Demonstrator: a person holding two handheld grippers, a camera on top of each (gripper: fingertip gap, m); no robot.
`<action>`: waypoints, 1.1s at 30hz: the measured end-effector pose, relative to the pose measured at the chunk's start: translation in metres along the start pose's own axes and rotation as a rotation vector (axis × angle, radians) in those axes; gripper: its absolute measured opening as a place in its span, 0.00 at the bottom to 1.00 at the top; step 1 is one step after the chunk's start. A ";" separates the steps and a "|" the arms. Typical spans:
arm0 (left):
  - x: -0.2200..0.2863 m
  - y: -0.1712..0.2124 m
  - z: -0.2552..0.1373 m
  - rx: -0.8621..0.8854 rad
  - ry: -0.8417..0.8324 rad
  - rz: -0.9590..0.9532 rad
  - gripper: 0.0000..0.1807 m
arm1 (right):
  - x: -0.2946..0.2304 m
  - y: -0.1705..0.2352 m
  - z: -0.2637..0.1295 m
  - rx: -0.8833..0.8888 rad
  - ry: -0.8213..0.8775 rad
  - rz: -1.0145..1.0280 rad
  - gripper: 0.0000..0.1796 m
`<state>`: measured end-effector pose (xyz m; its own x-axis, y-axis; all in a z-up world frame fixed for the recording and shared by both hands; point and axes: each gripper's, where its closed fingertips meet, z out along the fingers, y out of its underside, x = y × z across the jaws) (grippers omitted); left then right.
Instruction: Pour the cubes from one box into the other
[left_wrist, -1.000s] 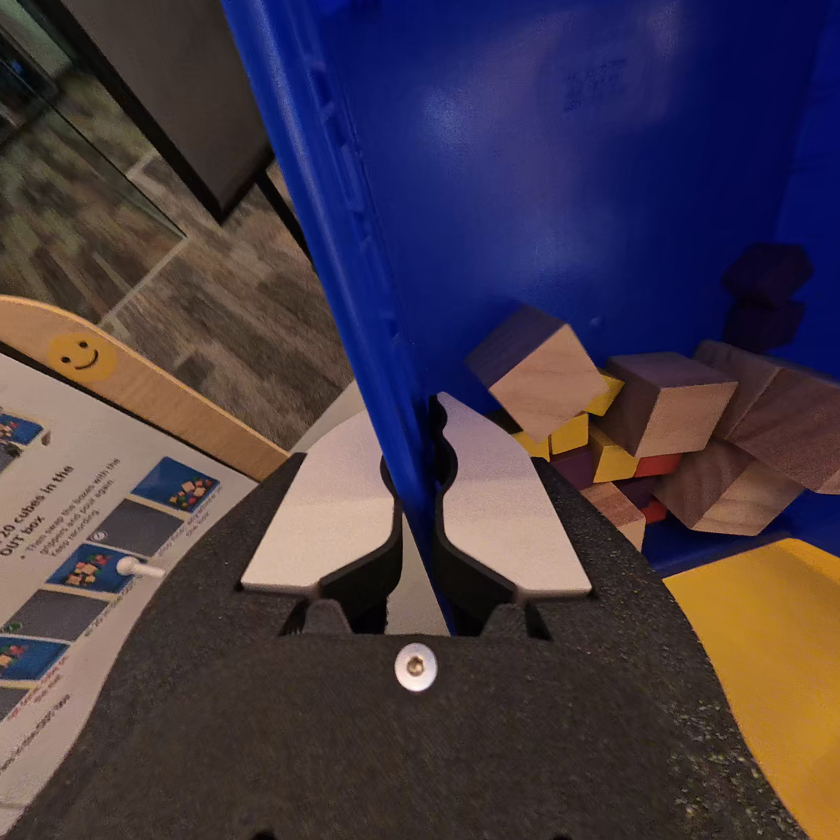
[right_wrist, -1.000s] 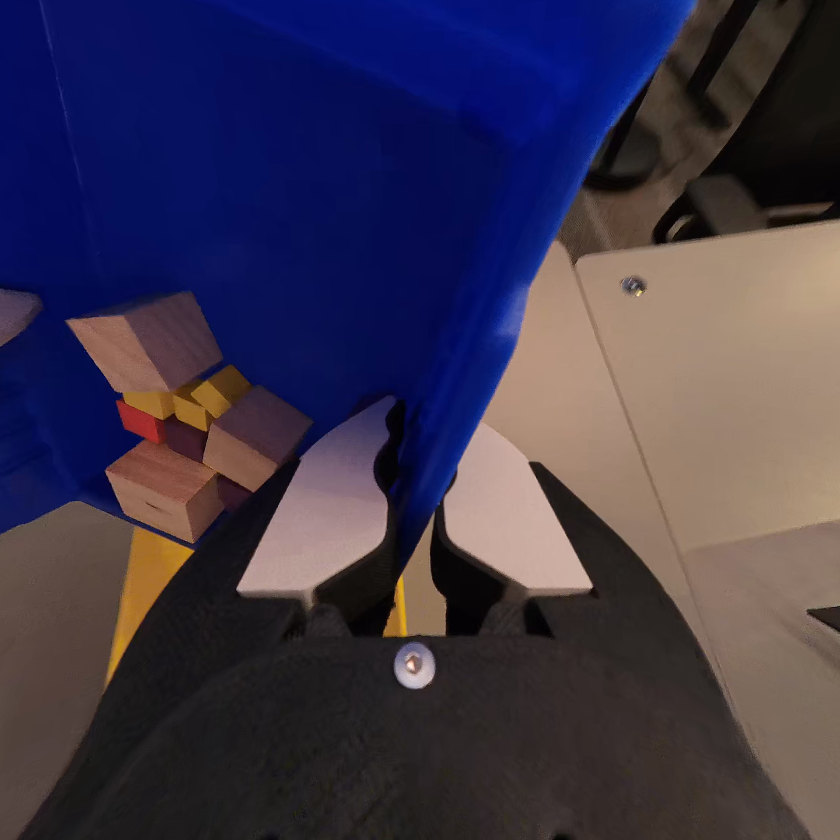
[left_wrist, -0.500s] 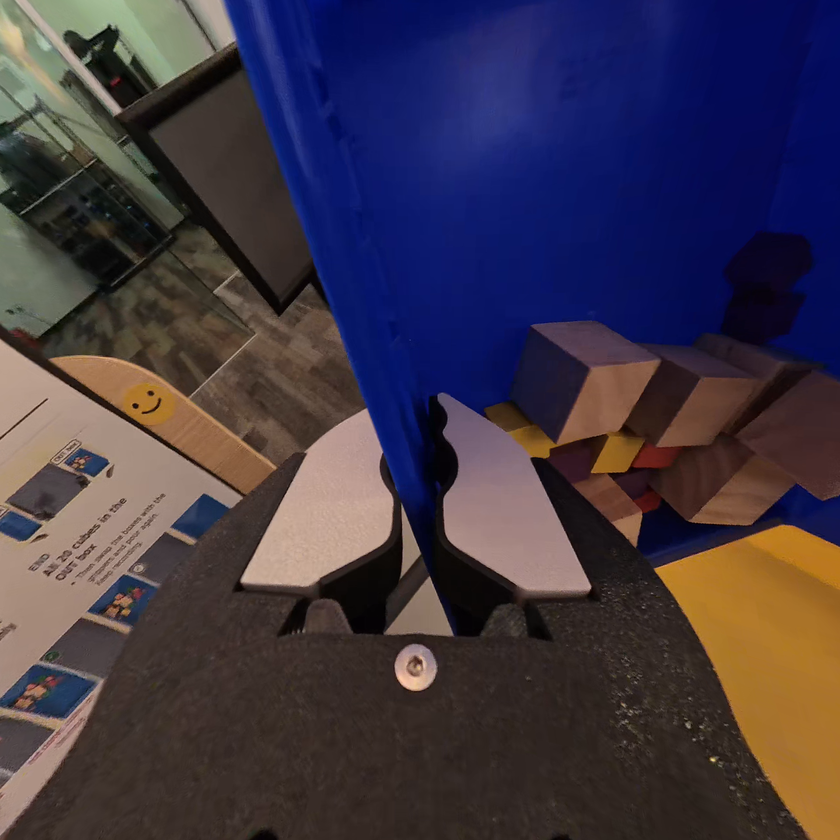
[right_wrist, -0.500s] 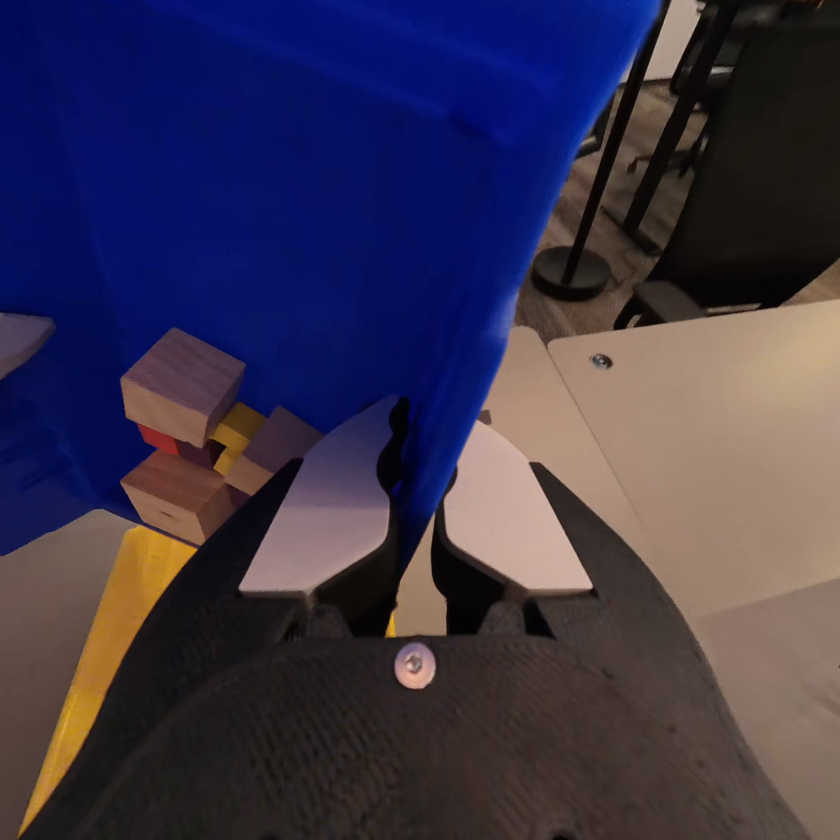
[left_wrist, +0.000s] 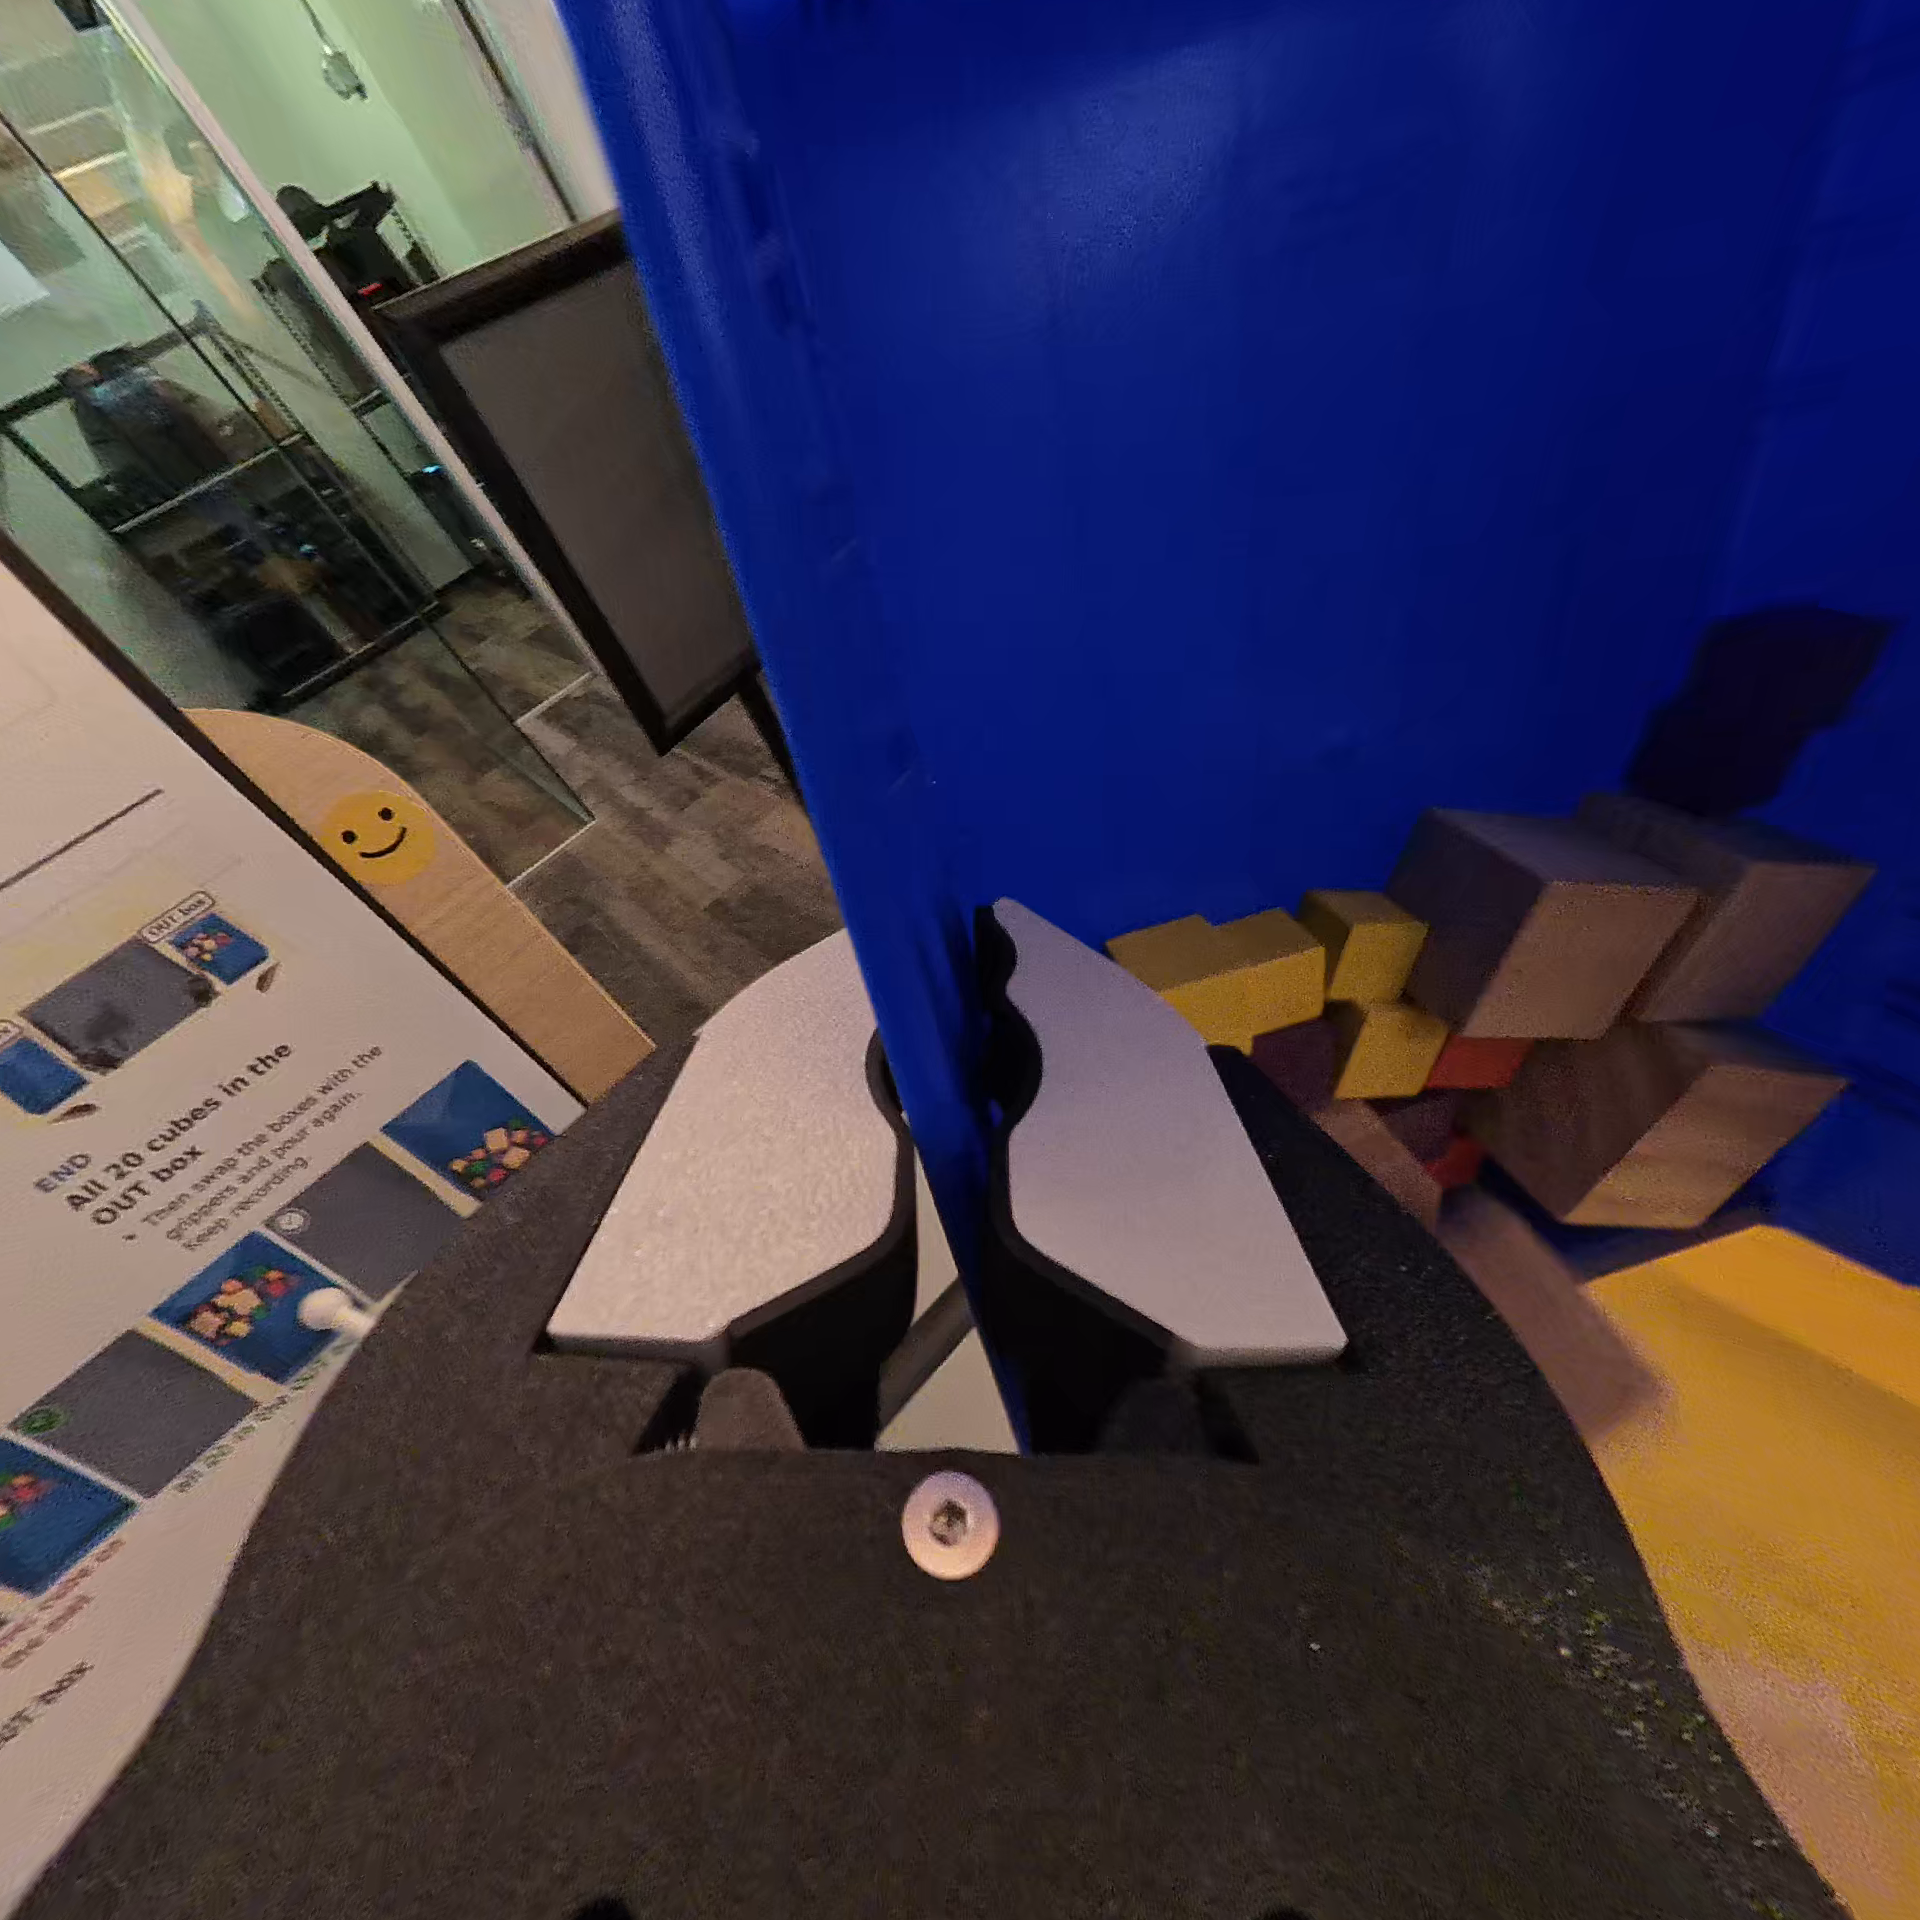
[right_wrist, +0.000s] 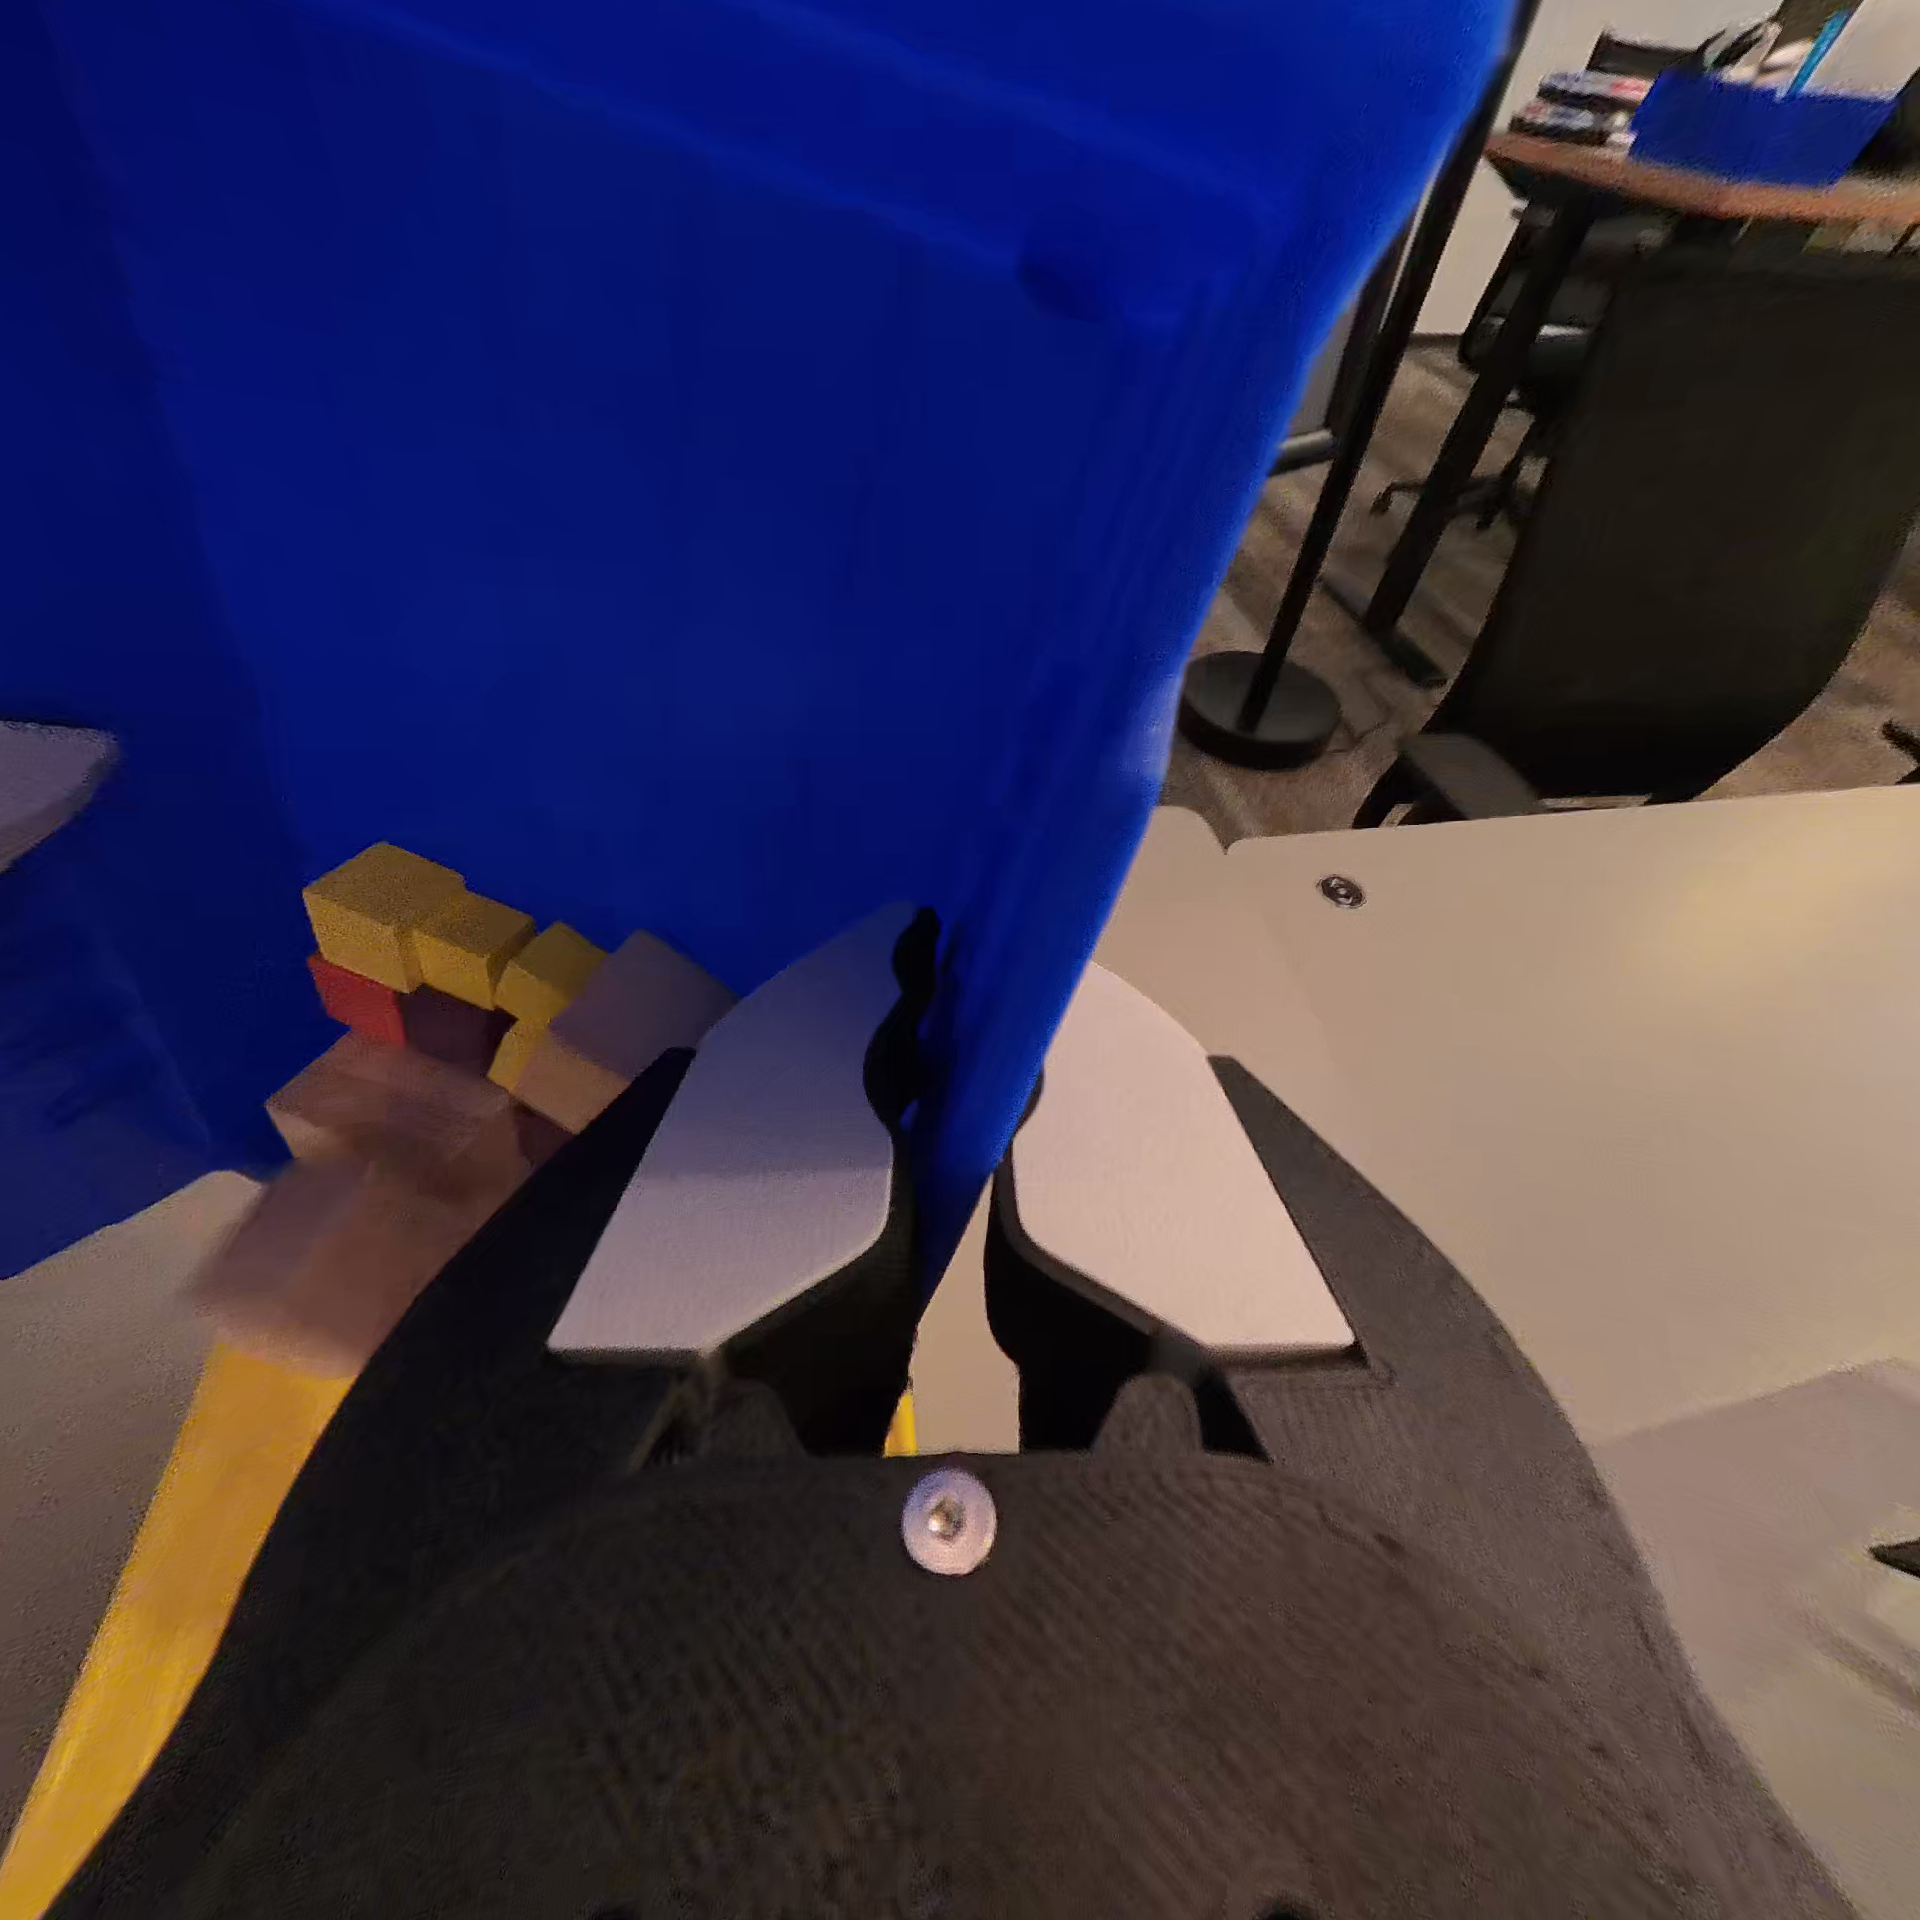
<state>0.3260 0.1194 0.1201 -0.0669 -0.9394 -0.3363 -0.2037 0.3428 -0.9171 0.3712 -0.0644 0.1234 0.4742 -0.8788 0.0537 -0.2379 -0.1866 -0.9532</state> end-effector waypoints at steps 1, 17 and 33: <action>0.001 -0.002 -0.002 0.022 0.023 -0.021 0.04 | -0.001 -0.001 -0.005 0.017 -0.001 -0.003 0.04; -0.002 -0.018 -0.020 0.157 -0.005 -0.056 0.04 | -0.005 -0.021 -0.032 0.174 0.060 -0.064 0.04; -0.002 -0.009 -0.020 0.117 -0.020 -0.040 0.04 | -0.008 -0.011 -0.020 0.118 0.016 -0.039 0.04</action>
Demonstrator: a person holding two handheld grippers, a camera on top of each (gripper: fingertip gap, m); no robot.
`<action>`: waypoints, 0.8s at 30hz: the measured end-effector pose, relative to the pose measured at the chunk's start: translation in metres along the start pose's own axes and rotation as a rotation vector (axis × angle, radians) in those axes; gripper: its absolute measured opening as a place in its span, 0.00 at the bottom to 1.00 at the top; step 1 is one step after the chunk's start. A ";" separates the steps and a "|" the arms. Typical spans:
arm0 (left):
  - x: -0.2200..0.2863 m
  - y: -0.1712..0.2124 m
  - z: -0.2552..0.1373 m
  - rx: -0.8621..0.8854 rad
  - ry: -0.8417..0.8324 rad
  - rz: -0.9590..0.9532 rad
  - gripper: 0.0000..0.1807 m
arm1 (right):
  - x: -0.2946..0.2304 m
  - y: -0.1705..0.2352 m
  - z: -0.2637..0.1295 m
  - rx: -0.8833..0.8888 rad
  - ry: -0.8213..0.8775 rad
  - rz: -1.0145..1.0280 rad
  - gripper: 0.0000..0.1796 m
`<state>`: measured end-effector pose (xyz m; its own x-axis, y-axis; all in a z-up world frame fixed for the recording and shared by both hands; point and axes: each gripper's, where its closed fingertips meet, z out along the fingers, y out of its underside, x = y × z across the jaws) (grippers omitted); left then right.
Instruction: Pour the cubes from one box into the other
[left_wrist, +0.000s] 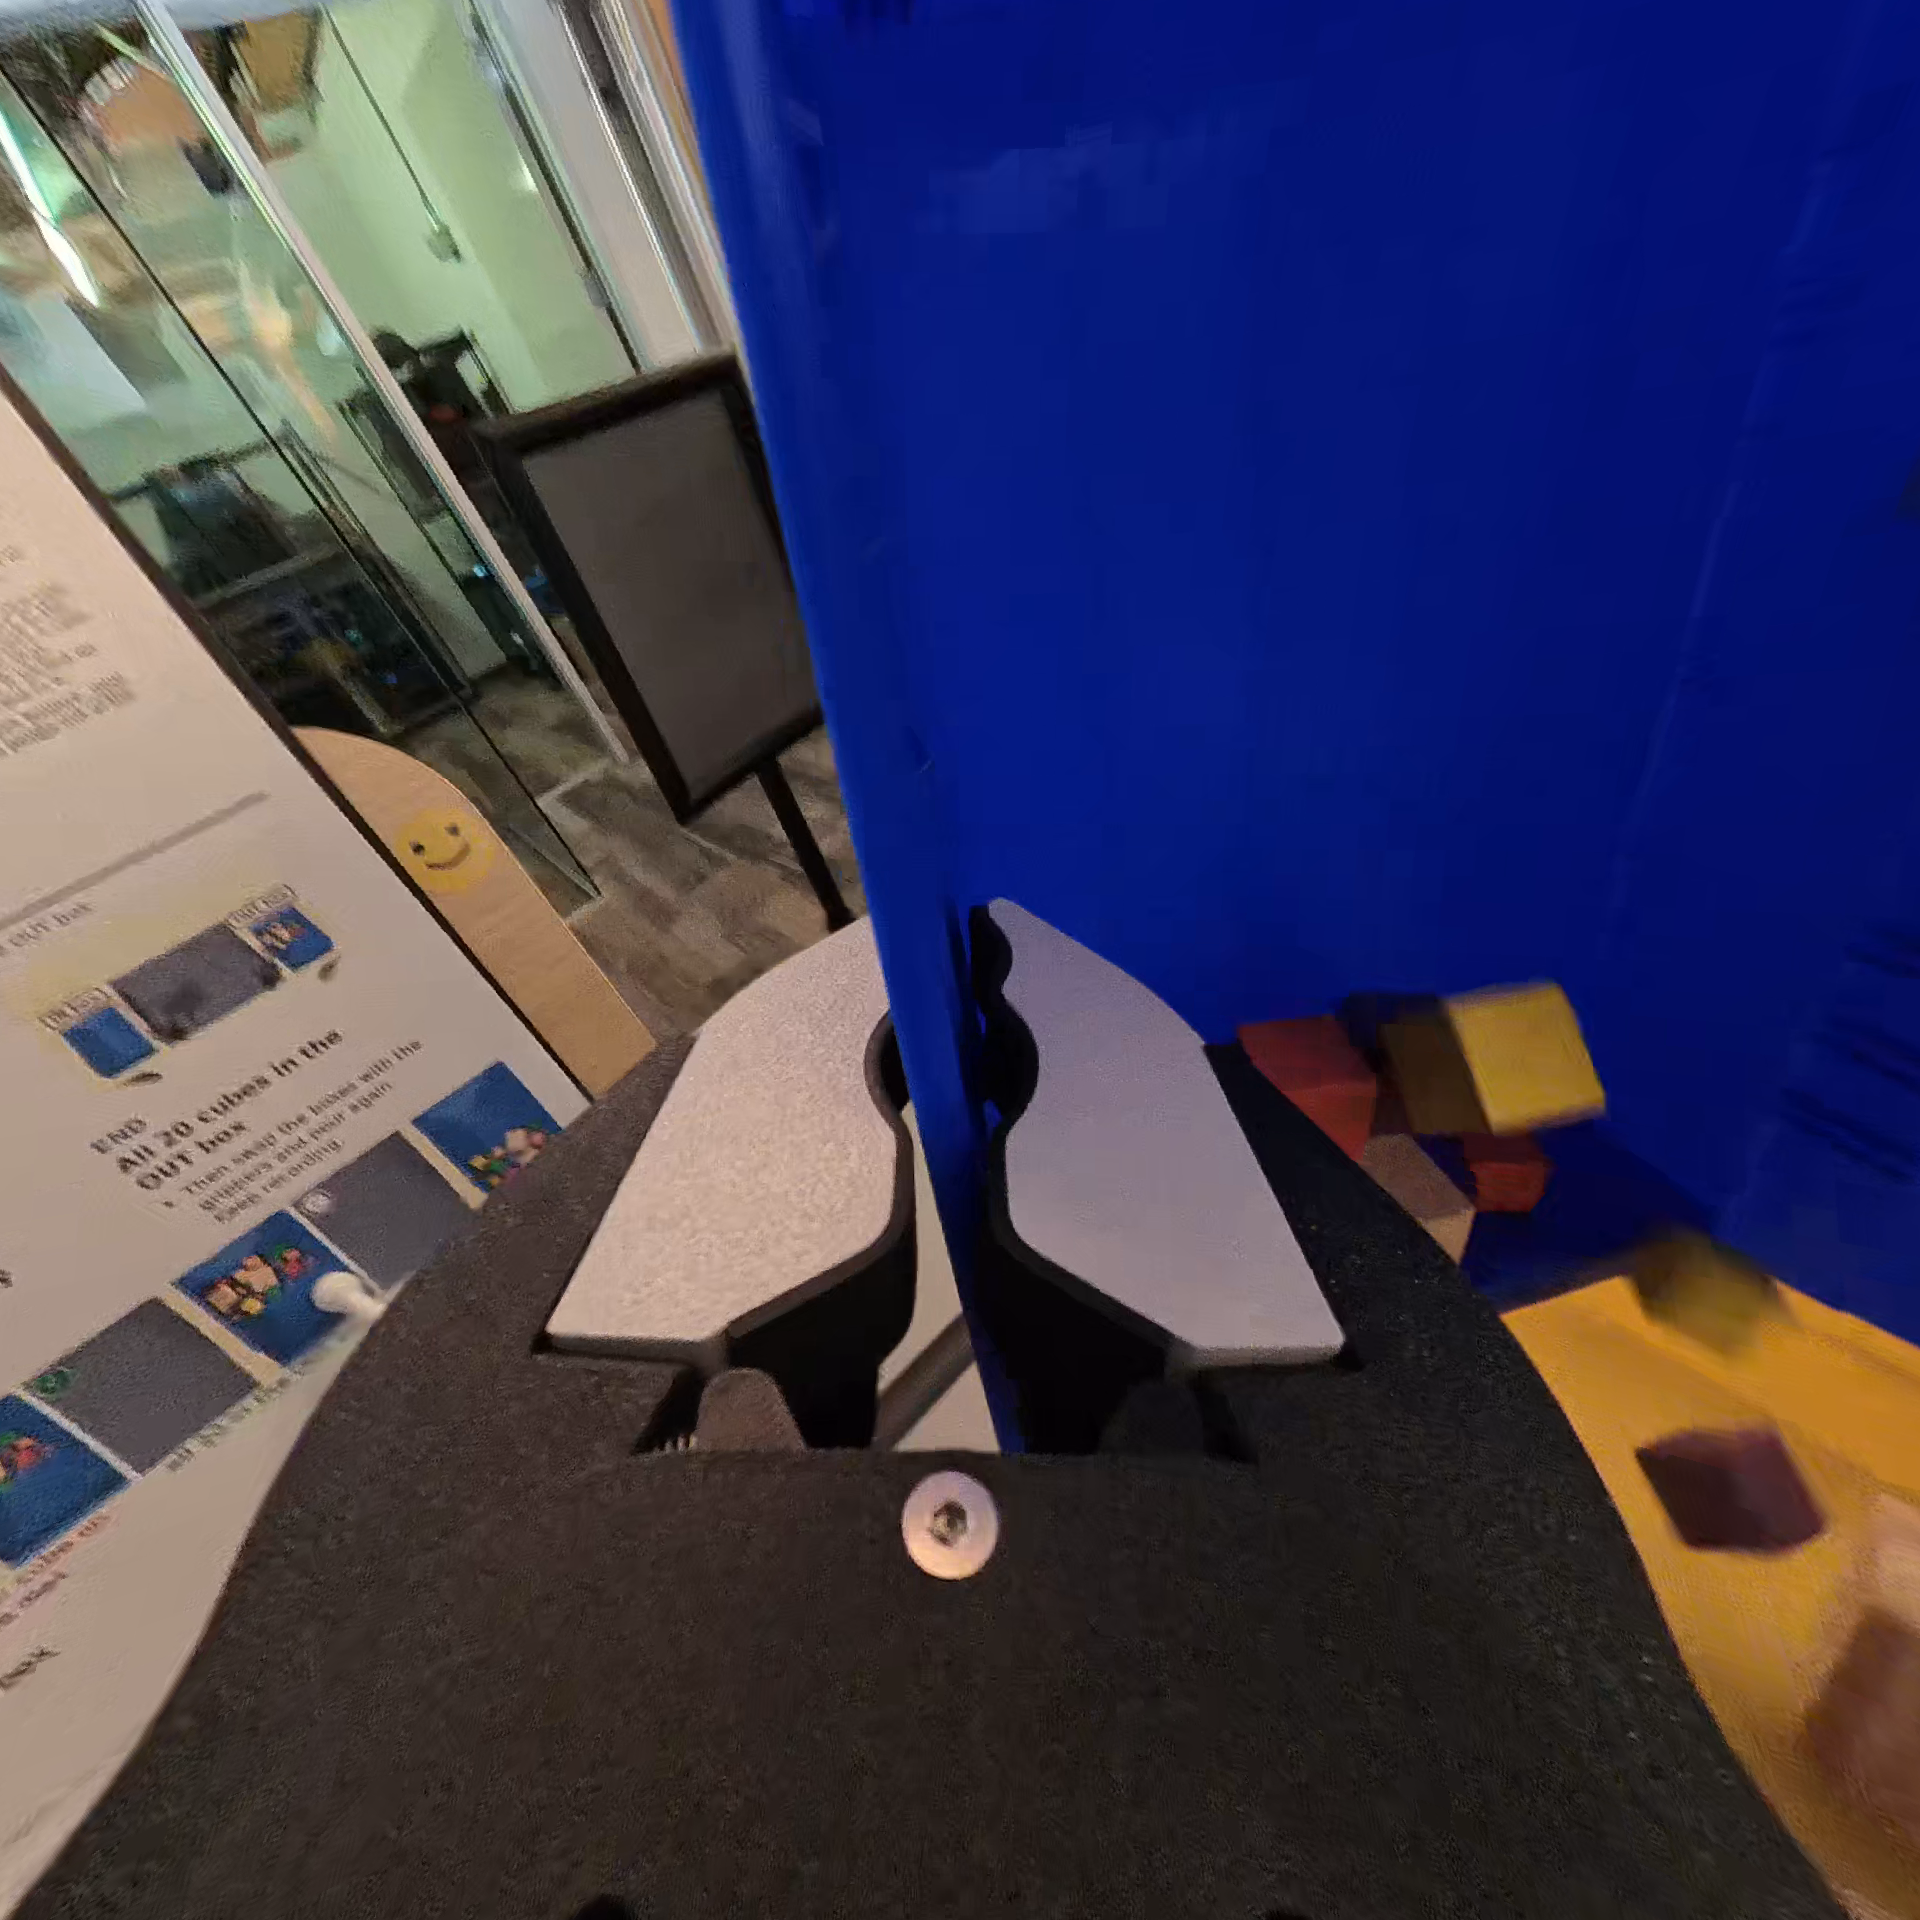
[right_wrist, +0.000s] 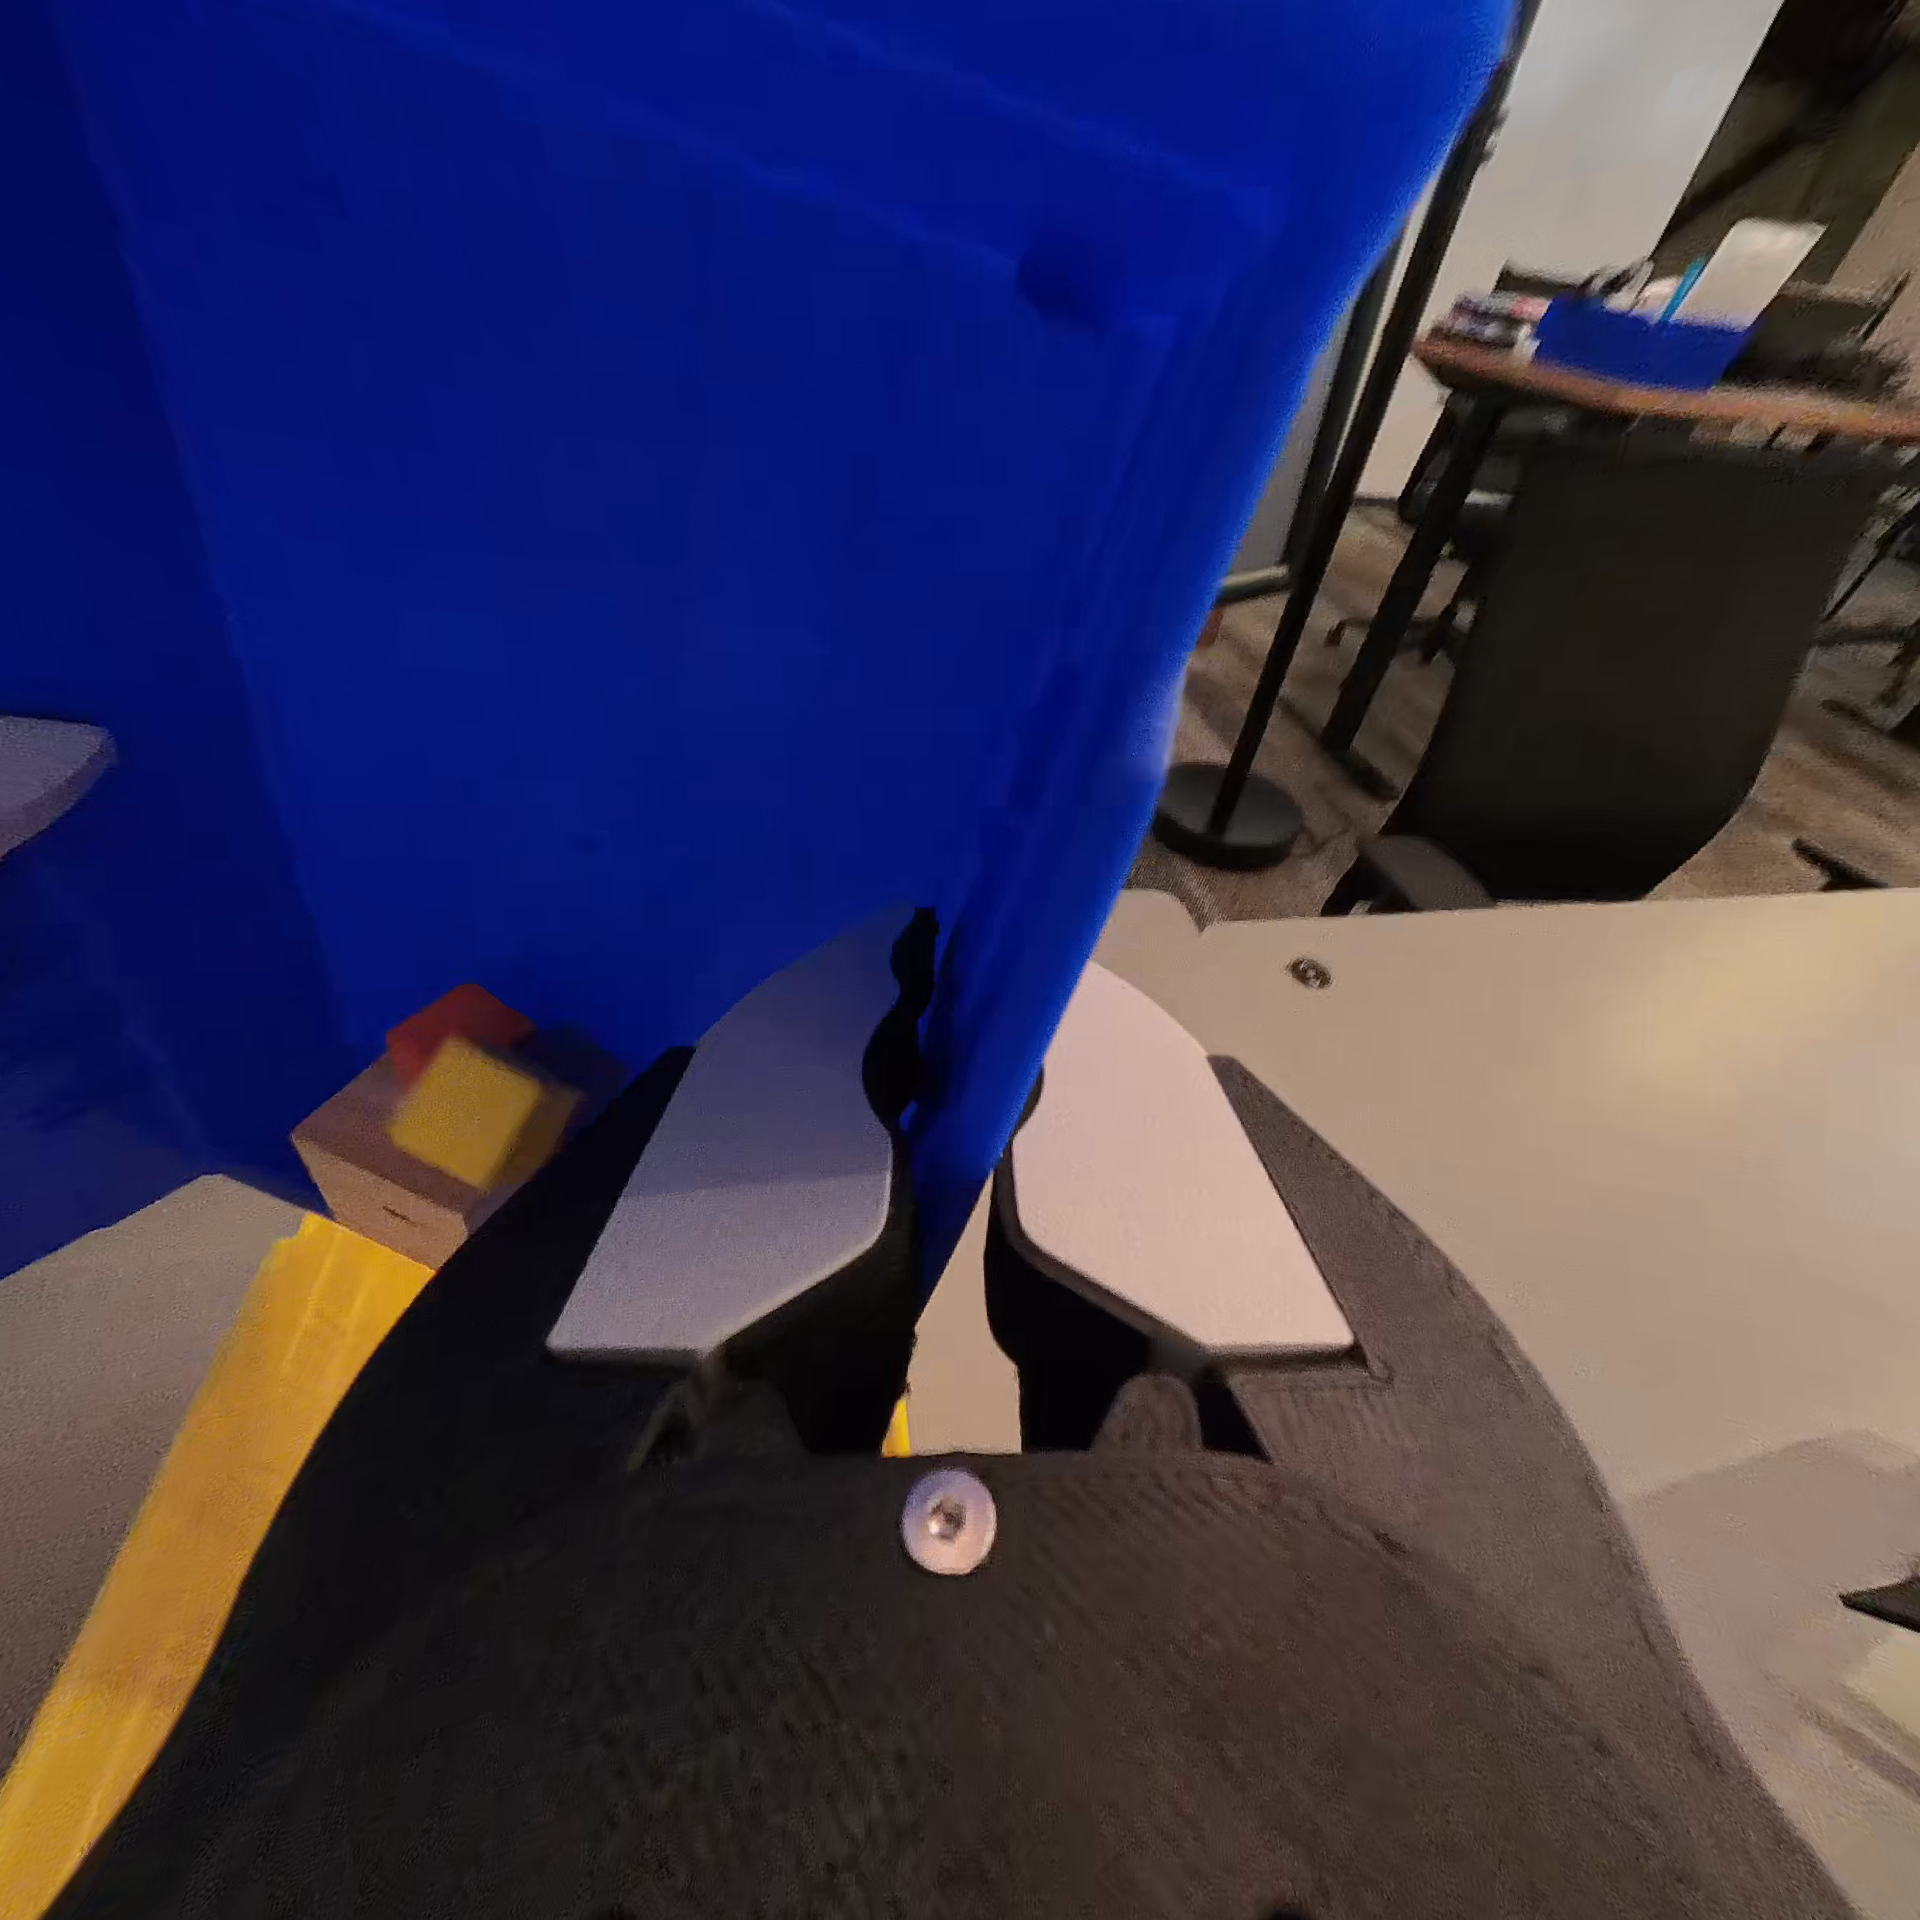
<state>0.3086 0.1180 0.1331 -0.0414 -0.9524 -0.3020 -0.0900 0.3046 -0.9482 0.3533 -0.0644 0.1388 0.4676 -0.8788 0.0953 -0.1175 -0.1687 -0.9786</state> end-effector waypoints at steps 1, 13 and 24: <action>0.001 0.001 0.000 0.006 0.018 -0.024 0.04 | -0.001 0.000 -0.003 0.005 -0.003 -0.006 0.04; 0.004 0.000 0.001 0.039 0.001 0.024 0.04 | 0.003 0.000 -0.005 0.069 0.014 -0.029 0.05; -0.003 0.016 0.002 0.030 -0.010 0.079 0.05 | -0.007 0.008 0.003 0.077 -0.018 -0.060 0.06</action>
<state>0.3089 0.1253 0.1188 -0.0369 -0.9256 -0.3766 -0.0574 0.3782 -0.9239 0.3518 -0.0583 0.1303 0.4876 -0.8599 0.1514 -0.0218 -0.1854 -0.9824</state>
